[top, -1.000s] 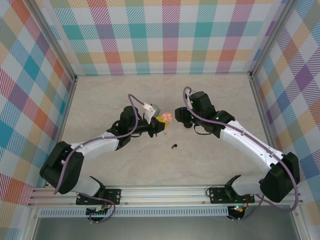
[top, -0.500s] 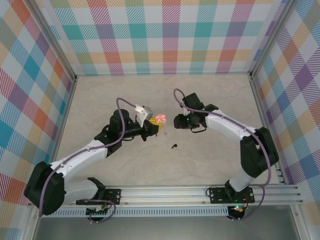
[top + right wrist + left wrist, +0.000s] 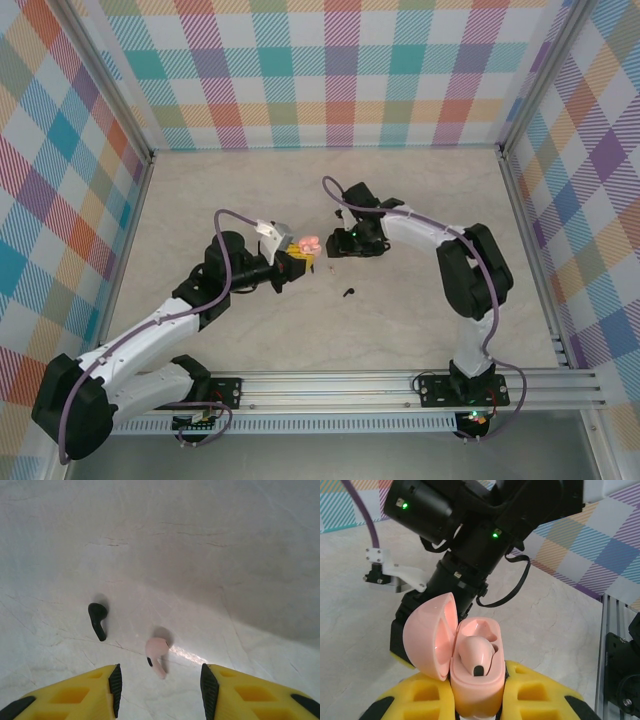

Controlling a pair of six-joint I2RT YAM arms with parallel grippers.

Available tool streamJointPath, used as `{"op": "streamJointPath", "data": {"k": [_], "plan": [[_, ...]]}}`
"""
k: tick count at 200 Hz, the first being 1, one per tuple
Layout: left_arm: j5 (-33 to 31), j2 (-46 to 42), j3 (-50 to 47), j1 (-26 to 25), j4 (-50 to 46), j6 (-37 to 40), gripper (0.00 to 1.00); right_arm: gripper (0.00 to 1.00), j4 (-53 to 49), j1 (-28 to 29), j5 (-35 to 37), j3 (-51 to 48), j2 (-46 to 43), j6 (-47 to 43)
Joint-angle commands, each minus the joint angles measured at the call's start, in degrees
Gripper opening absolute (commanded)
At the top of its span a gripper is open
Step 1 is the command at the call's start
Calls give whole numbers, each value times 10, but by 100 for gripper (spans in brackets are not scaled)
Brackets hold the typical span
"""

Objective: Insert wireless bluetooth earbuds into charging case

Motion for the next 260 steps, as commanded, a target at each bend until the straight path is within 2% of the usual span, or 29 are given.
{"op": "streamJointPath", "data": {"k": [1, 94, 208, 260], "plan": [[-5, -14, -7, -8, -10, -6, 14, 48, -47, 12, 1, 37, 27, -14], [-4, -24, -9, -7, -14, -4, 14, 46, -127, 39, 48, 119, 108, -18], [-5, -22, -13, -8, -9, -4, 14, 42, -181, 67, 100, 178, 155, -15], [-7, -21, -16, -8, -8, -5, 14, 37, -208, 78, 133, 196, 172, -16]]}}
